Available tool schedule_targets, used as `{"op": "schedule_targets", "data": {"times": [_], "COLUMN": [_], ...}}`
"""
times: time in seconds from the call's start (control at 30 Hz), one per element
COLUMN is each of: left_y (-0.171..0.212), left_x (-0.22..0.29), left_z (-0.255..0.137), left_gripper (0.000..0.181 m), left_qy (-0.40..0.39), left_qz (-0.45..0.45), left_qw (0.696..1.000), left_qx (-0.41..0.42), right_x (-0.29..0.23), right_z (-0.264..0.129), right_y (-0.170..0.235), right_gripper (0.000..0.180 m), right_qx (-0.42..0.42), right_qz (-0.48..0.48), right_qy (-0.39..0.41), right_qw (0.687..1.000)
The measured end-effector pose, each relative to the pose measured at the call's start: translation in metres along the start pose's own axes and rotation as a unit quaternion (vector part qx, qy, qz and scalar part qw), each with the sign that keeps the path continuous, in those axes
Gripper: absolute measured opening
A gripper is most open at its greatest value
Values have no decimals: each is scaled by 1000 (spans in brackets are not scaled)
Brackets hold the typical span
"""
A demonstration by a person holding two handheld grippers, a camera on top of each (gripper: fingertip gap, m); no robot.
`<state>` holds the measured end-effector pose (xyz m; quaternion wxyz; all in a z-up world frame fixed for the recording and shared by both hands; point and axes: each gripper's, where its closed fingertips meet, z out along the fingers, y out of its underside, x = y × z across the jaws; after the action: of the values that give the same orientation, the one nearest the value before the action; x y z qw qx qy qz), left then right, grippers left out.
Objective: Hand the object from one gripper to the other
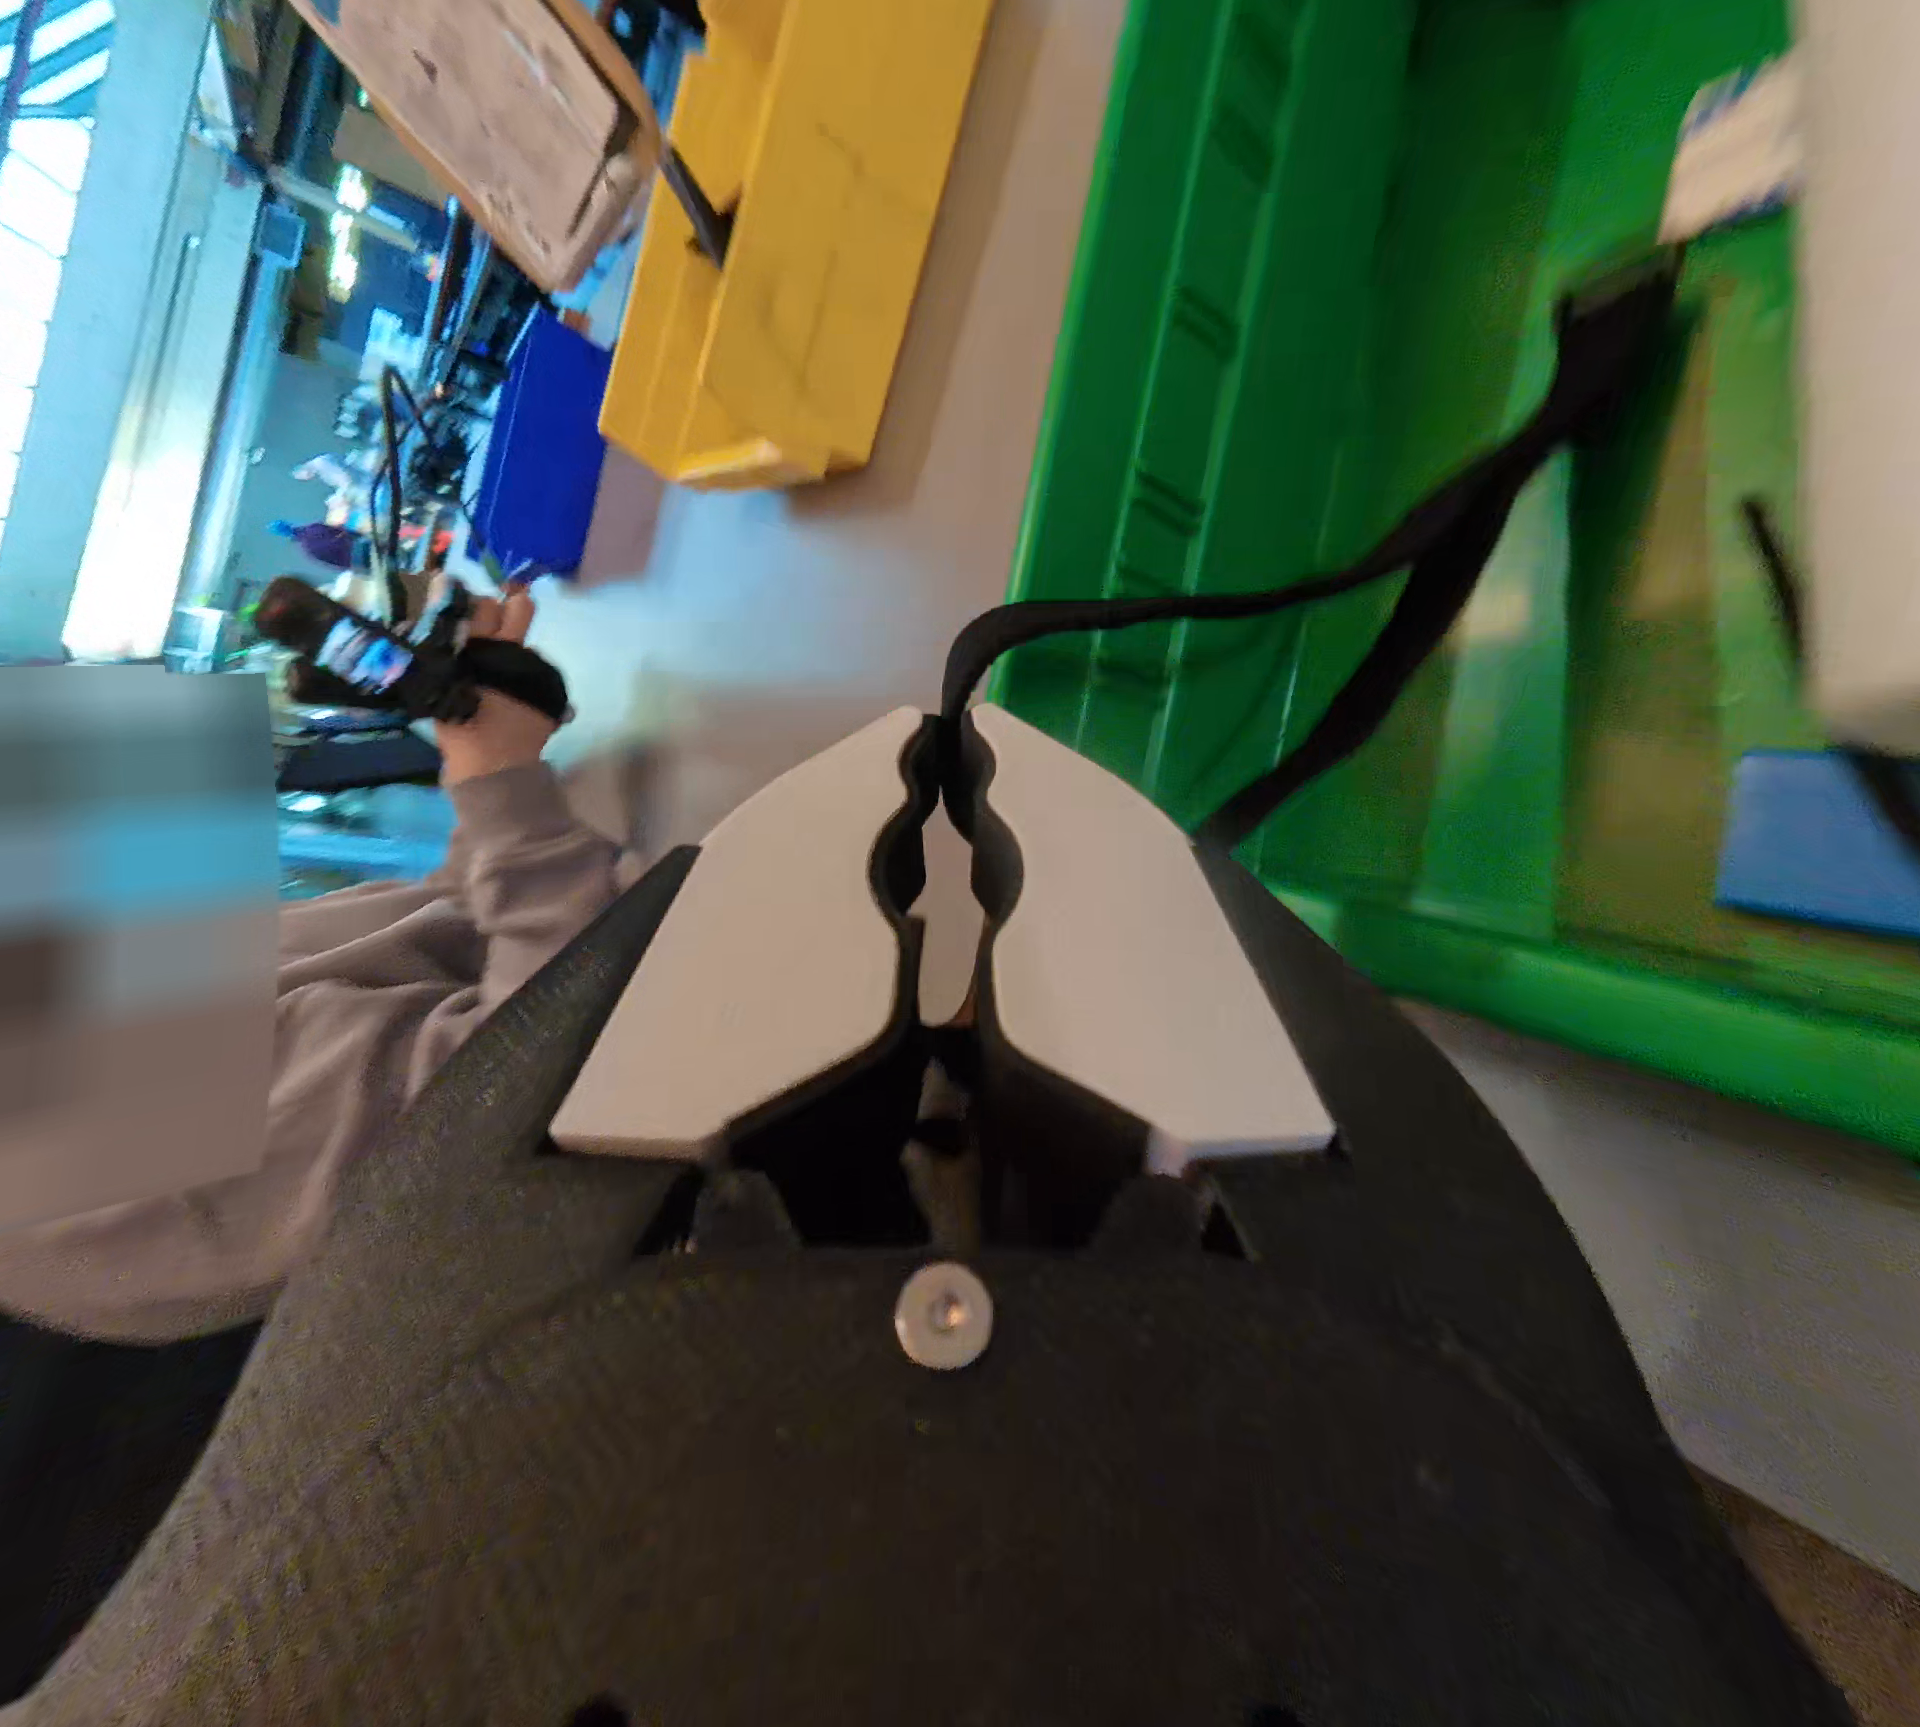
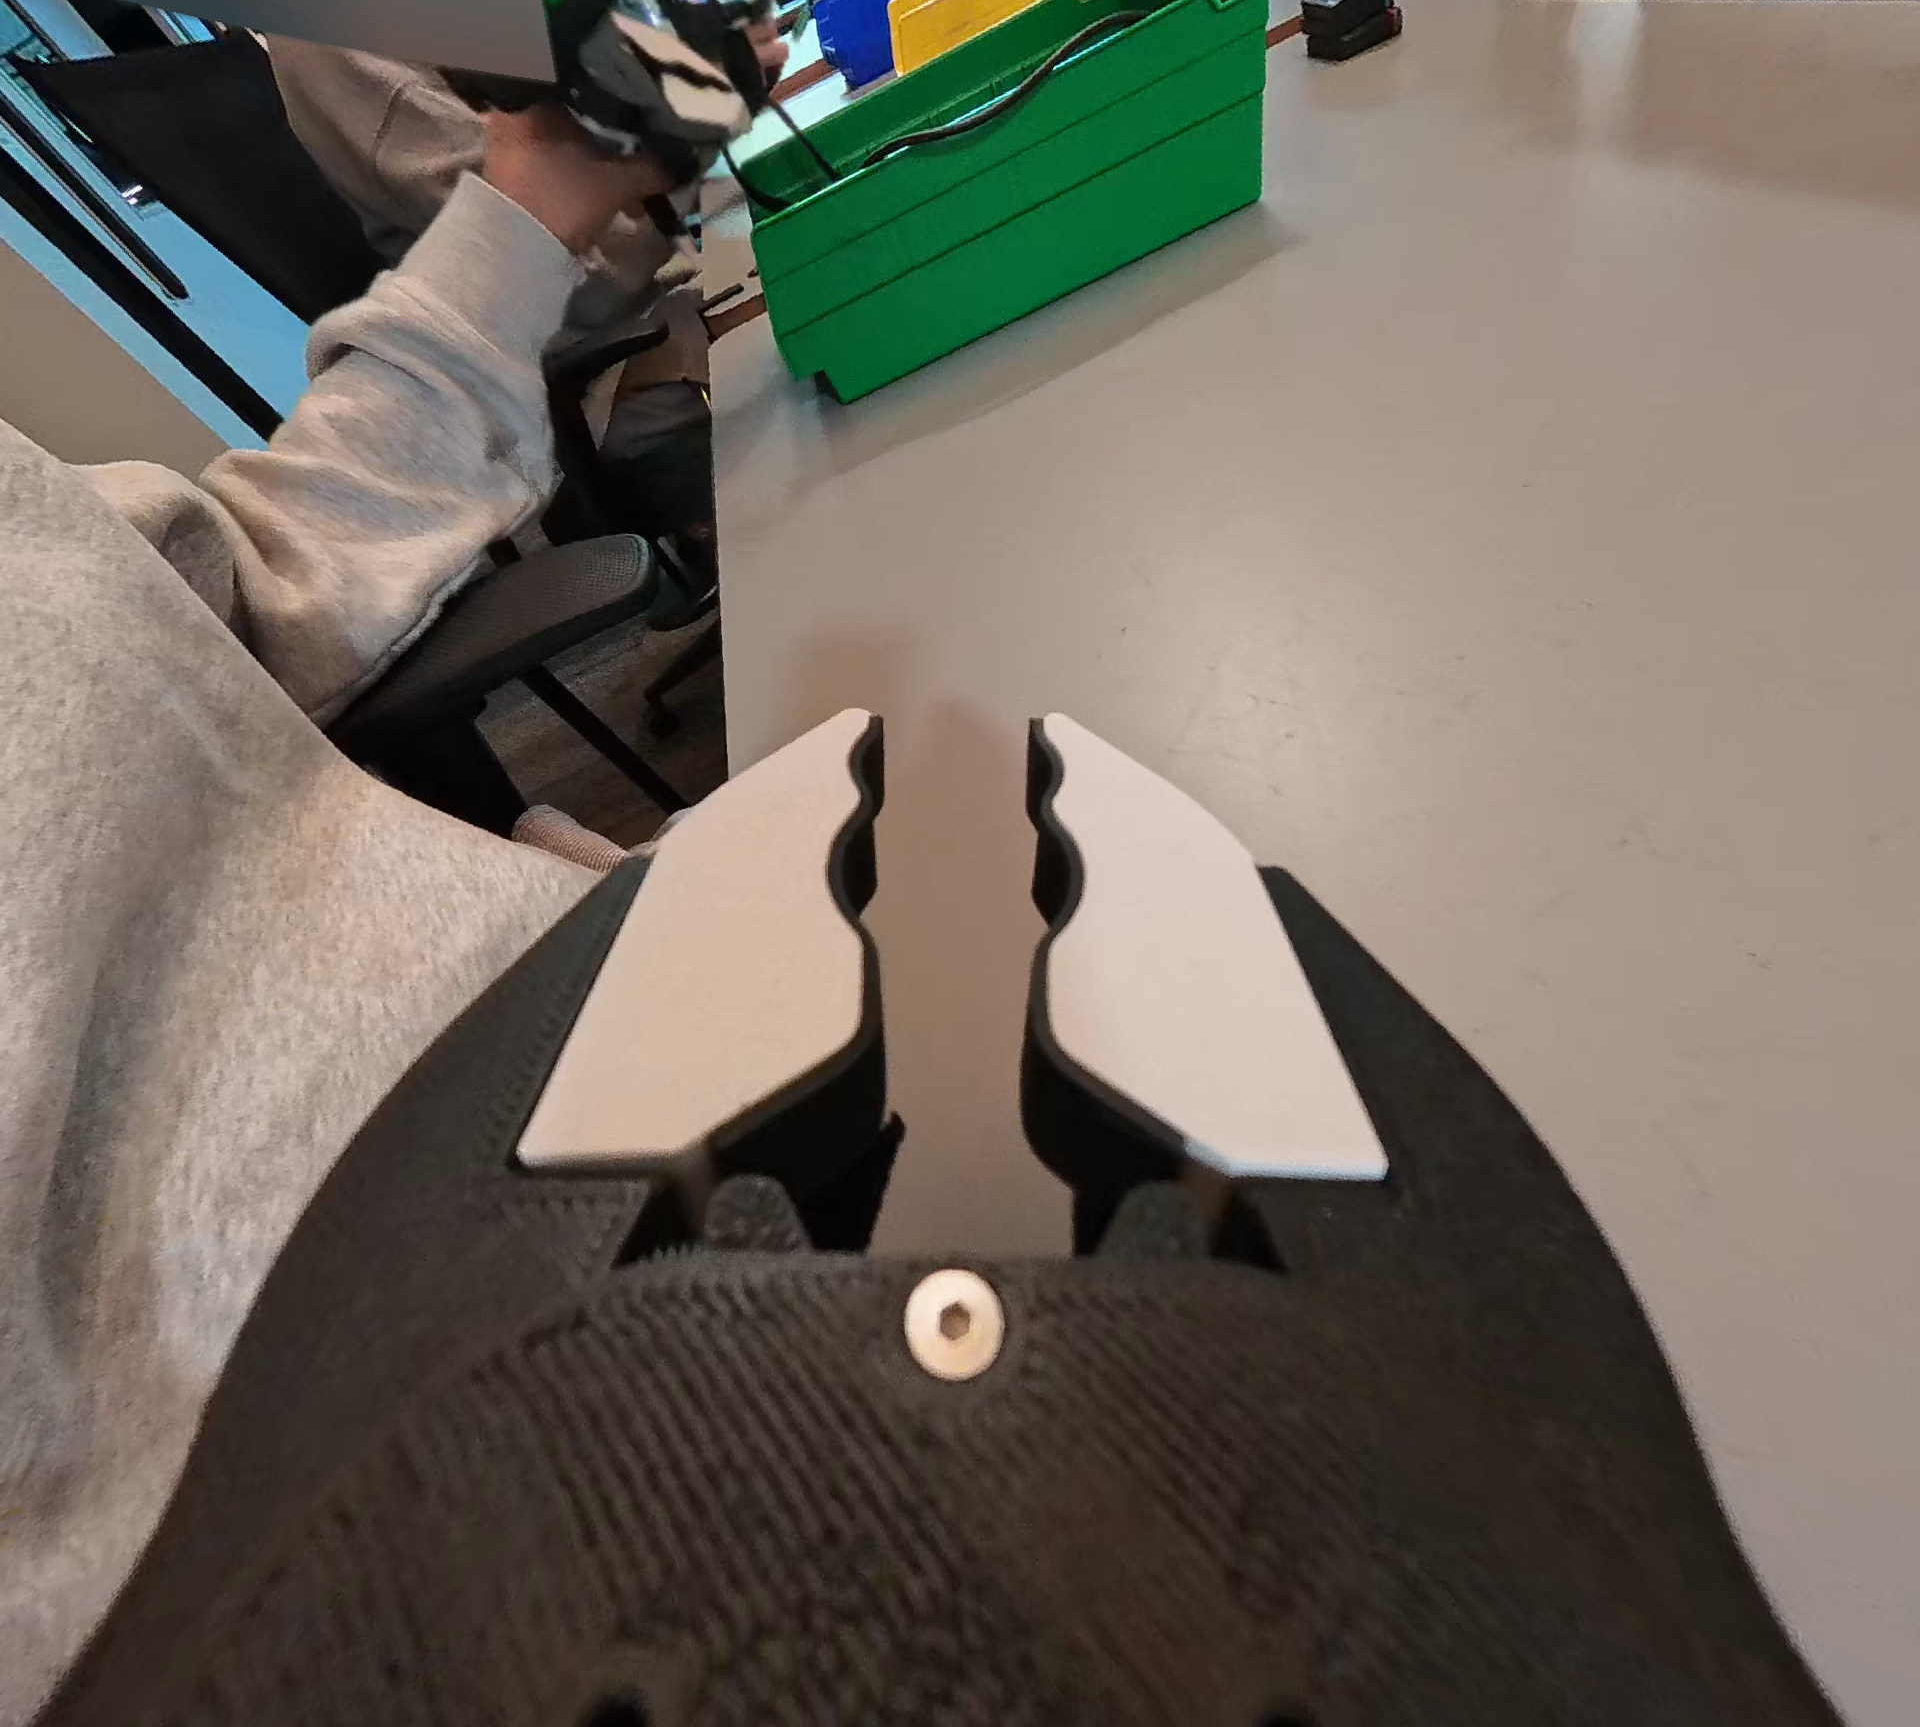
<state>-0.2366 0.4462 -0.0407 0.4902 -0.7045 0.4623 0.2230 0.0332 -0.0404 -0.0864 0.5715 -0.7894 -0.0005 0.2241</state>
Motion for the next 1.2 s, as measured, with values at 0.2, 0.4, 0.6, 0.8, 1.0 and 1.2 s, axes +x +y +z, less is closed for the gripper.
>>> {"op": "schedule_targets", "data": {"times": [0.2, 0.4, 0.6, 0.8, 1.0, 1.2], "left_y": [-64, -124, -172, -191, -182, -178], "left_x": [-30, -18, 66, 168, 236, 253], "left_z": [-73, -159, -230, -283, -297, -308], "left_gripper": [3, 2, 3, 3, 3, 3], "left_qy": [36, 92, 268, 451, 503, 522], "left_qz": [-106, -105, -96, -71, -20, -6], "left_qw": [979, 941, 872, 782, 771, 758], "left_qx": [173, 307, 399, 425, 391, 391], "right_x": [-1, -5, -26, -36, -53, -30], "right_z": [2, 3, 9, 9, 17, 27], "right_y": [1, 0, -7, -21, -17, 6], "right_gripper": [27, 27, 36, 59, 58, 32], "right_qx": [-2, -7, -1, 39, 9, -82], "right_qz": [-1, -27, -113, -216, -270, -315], "right_qy": [-2, 6, 9, 38, 49, 127], "right_qw": [1000, 1000, 994, 975, 962, 937]}}
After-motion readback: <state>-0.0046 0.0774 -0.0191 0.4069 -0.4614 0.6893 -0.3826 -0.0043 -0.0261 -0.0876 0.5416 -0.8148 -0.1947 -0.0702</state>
